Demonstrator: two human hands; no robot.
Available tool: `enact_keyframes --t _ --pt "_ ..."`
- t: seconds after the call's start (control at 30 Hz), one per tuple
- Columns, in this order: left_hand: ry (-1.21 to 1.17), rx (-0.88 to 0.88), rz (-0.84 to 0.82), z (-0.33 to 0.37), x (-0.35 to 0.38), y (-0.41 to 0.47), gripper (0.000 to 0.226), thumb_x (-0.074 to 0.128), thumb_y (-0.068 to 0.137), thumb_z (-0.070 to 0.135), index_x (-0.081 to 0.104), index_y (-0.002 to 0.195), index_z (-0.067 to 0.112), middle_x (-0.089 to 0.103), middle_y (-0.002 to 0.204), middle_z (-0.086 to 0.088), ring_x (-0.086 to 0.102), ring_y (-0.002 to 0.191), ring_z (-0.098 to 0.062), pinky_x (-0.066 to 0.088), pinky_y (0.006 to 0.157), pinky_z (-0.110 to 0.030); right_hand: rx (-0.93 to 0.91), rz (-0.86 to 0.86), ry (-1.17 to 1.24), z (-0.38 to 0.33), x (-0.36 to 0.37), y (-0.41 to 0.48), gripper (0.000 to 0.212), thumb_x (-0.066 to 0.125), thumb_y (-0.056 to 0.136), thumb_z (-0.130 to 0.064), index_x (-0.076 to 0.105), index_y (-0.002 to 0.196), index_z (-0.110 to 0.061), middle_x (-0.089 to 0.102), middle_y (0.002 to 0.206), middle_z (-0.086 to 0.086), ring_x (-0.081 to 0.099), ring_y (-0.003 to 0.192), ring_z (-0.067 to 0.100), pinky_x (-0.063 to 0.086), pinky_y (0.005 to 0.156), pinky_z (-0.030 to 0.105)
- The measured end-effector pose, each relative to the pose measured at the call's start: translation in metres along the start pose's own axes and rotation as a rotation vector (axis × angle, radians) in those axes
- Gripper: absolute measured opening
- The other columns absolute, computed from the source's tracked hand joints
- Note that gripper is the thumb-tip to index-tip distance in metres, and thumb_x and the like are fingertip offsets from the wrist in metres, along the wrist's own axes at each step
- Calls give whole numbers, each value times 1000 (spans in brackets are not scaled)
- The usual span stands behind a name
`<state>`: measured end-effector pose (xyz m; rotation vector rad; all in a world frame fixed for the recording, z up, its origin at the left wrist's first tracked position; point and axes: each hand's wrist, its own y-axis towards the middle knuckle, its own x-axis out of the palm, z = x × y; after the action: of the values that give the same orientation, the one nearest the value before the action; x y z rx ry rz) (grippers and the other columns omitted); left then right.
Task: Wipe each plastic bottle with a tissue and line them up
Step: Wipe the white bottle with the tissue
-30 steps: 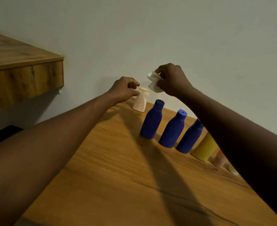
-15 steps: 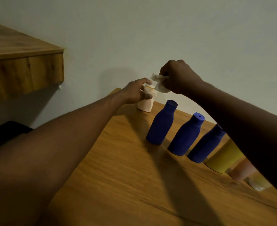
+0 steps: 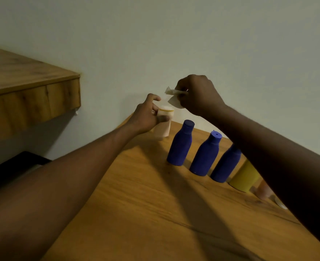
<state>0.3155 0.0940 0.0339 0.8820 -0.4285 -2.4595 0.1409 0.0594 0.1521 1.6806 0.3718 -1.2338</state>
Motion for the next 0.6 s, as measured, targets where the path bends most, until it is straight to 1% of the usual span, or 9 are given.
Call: enact_keyframes --t 0.1,0.17,0.23,0.33,0.4,0.5,0.57,0.6 --pt "4 6 29 17 -16 -33 69 81 86 37 46 143 17 60 118 2 60 101 -11 48 75 -14 -13 57 40 -15 -18 -19 18 69 89 -14 75 105 -9 69 100 9 62 86 23 44 67 32" --pt "-6 6 60 30 -26 -55 61 81 87 36 53 138 17 61 121 3 61 101 -10 48 74 -11 -12 89 72 -26 -32 -34 18 69 88 -17 75 103 -10 68 98 9 61 86 25 46 68 34" --pt "-25 -6 85 43 -33 -76 56 82 86 33 58 134 17 63 119 5 62 98 -6 48 74 -9 1 116 95 -37 -45 -50 16 70 87 -19 75 100 -12 67 96 7 61 85 25 47 68 34" --pt "-87 1 111 67 -38 -109 50 83 84 31 63 127 17 66 113 7 66 99 -6 51 78 -11 51 123 157 -52 -66 -79 15 67 82 -22 74 93 -16 66 91 2 62 84 24 53 70 39" --pt "-117 15 93 82 -36 -130 48 83 83 35 64 124 19 68 112 10 67 100 -4 54 81 -15 85 116 204 -59 -75 -100 18 63 78 -21 73 93 -17 67 88 0 63 81 22 55 68 40" --pt "-165 37 59 105 -27 -160 45 83 84 37 65 123 24 69 113 12 66 101 -1 58 83 -22 122 110 214 -68 -85 -136 21 62 80 -16 73 99 -18 64 90 -5 61 82 17 51 65 32" --pt "-200 31 39 119 -18 -179 41 83 84 37 66 120 27 69 111 14 65 100 3 57 81 -20 165 115 244 -70 -89 -159 22 64 82 -15 73 102 -19 61 93 -5 61 84 16 50 66 29" --pt "-219 22 21 127 -13 -189 40 83 83 38 67 118 29 70 111 15 65 99 4 56 79 -19 190 120 267 -70 -93 -172 22 65 83 -15 73 103 -19 62 94 -5 61 85 15 53 69 31"
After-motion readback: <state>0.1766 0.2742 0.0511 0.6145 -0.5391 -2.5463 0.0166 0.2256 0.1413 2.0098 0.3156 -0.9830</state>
